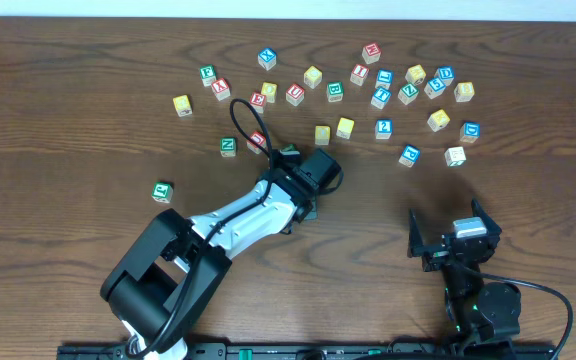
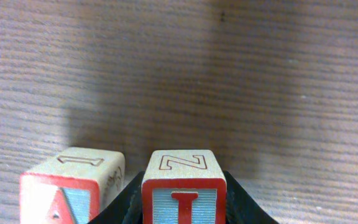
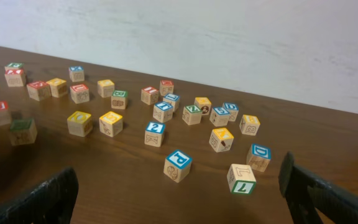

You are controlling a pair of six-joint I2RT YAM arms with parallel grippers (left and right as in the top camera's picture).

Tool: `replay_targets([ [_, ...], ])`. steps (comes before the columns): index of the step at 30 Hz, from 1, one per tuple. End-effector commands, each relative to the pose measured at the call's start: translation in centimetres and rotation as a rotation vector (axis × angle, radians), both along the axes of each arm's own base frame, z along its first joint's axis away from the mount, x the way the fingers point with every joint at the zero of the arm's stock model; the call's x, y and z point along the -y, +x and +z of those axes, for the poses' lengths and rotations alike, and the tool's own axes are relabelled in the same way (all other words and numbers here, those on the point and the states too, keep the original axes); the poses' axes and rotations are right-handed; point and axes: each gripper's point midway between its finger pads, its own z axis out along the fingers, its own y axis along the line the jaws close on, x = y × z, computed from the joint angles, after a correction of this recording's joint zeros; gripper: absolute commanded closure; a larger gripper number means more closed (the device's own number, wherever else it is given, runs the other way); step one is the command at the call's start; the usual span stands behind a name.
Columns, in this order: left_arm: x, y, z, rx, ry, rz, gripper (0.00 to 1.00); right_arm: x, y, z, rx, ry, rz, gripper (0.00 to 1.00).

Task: Spell out AI2
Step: 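Open the left gripper and release the I block beside A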

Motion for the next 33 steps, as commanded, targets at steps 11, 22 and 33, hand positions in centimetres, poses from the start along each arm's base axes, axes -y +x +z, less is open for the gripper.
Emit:
replay_targets([
  [11, -1.26, -0.47, -1.14, -0.025, 0.042, 0.002, 0.83, 0.27, 0.01, -0.06, -0.002, 0.011, -0.013, 0.01],
  [22, -0.92, -0.42, -1.05, -0.029, 0.028, -0.008, 0.83, 0.27, 0.01, -0.06, -0.002, 0.011, -0.013, 0.01],
  [33, -0.84, -0.41, -0.73, -0.026, 0.024, -0.016, 0.74, 0.28, 0.01, -0.06, -0.002, 0.011, -0.013, 0.01],
])
